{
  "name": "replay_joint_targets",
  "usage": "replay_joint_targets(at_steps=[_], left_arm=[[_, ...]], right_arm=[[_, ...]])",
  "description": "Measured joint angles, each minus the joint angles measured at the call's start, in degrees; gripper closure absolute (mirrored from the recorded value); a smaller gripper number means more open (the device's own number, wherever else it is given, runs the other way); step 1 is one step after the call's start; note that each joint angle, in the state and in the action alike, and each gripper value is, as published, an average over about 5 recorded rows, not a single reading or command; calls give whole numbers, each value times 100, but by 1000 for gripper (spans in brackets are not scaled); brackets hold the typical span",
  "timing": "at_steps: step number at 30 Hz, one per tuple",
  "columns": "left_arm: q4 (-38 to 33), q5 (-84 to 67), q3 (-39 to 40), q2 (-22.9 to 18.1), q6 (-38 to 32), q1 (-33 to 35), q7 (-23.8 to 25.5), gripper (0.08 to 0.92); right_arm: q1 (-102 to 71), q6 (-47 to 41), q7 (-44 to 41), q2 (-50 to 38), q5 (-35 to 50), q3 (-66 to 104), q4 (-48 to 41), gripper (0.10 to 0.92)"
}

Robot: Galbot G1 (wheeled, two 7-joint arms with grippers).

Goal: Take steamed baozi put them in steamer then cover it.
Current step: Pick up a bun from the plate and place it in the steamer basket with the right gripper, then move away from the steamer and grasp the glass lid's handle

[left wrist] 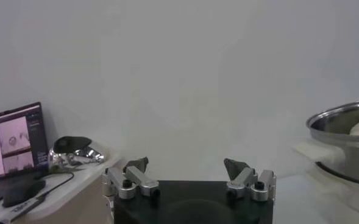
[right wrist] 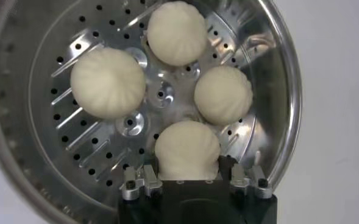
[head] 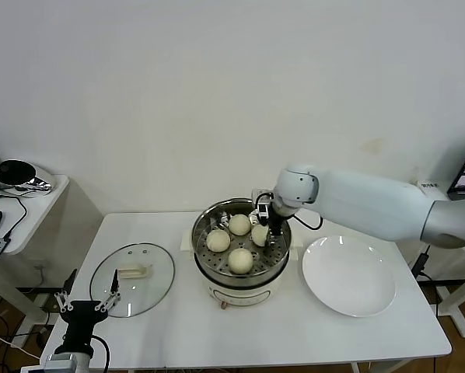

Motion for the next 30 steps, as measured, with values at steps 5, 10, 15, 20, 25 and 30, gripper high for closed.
replay_joint_targets(at_steps=[5,10,15,20,25,30], left_arm=[[1,-2,-13,1,0,10,0,177],[0,-11,-15,8,6,-6,13,177],[14,-25,14,19,-2,-19,48,177],[64,-30,51,-7,-22,-30,72,177],[89,-12,110,-39,-21,2,69,177],[129,11,194,-103,-33,-5,45,177]], right_arm=[[11,-38,-19,-35,11,72,37,275],[118,-90,-2,-223,100,209,222,206],[99,-61,249,-626,333,502,642,203],[-300,302,1090,-1286,802,1024,1281,203],[-1438,974,2292,-1920,995,2191,1896,203],[-3218,1802,3137,-2044,676,3983,2237,203]])
